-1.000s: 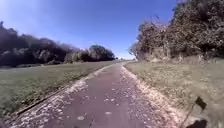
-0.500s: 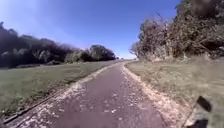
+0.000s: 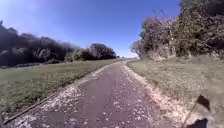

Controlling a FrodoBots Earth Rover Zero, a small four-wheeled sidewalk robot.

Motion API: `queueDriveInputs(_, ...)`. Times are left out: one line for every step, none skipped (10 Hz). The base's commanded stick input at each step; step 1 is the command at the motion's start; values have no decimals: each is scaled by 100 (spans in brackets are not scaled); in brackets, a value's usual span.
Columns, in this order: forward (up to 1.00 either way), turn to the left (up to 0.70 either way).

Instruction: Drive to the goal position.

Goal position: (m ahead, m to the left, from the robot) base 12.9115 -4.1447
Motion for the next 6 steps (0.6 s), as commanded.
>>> queueDriveInputs(70,0)
queueDriveInputs(70,0)
queueDriveInputs(70,0)
queueDriveInputs(70,0)
queueDriveInputs(70,0)
queueDriveInputs(70,0)
